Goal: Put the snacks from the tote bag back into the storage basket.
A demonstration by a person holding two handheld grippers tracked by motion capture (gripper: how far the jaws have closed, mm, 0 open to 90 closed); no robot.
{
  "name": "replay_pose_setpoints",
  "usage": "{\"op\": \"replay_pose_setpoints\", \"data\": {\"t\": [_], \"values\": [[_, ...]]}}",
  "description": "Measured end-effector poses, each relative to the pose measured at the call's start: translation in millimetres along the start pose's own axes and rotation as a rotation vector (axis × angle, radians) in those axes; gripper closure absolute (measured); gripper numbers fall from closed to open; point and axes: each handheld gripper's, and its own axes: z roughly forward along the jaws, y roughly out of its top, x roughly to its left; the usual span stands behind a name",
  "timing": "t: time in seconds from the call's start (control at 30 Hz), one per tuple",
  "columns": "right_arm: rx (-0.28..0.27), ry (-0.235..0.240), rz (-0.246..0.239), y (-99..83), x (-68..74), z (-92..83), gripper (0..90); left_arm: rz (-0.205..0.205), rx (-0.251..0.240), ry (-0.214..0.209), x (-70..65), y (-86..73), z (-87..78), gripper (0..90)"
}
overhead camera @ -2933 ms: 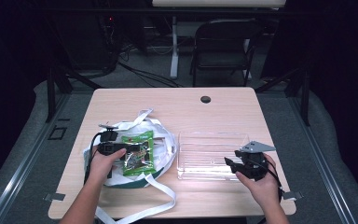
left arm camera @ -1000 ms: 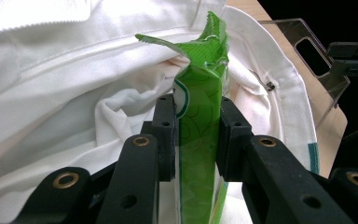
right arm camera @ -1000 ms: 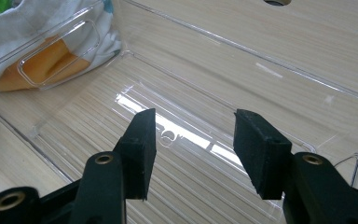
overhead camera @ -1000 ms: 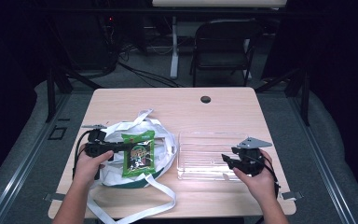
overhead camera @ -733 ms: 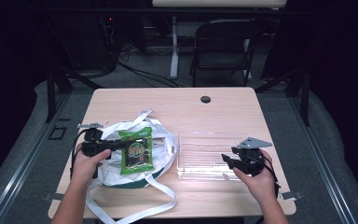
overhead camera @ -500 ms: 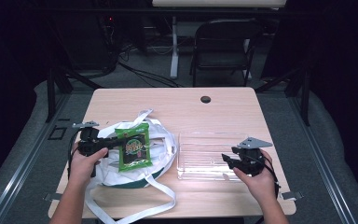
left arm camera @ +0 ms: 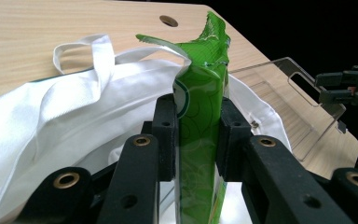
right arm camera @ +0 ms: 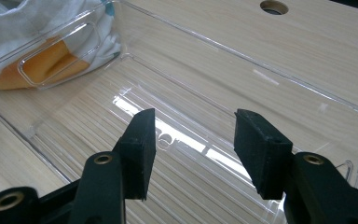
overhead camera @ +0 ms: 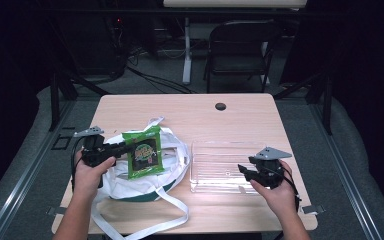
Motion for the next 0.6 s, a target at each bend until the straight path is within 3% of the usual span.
{"op": "replay_pose_setpoints", "data": {"t": [0.2, 0.6], "values": [[0.005, -0.023, -0.047, 1.4, 2.6, -0.6, 50.0, 0.031, -0.022, 0.005, -8.3, 3.2, -2.1, 72.9], [0.024, 0.019, -0.086, 11.1, 9.7, -2.3, 53.8, 0.067, -0.074, 0.004, -20.3, 6.7, -4.7, 72.9]]}}
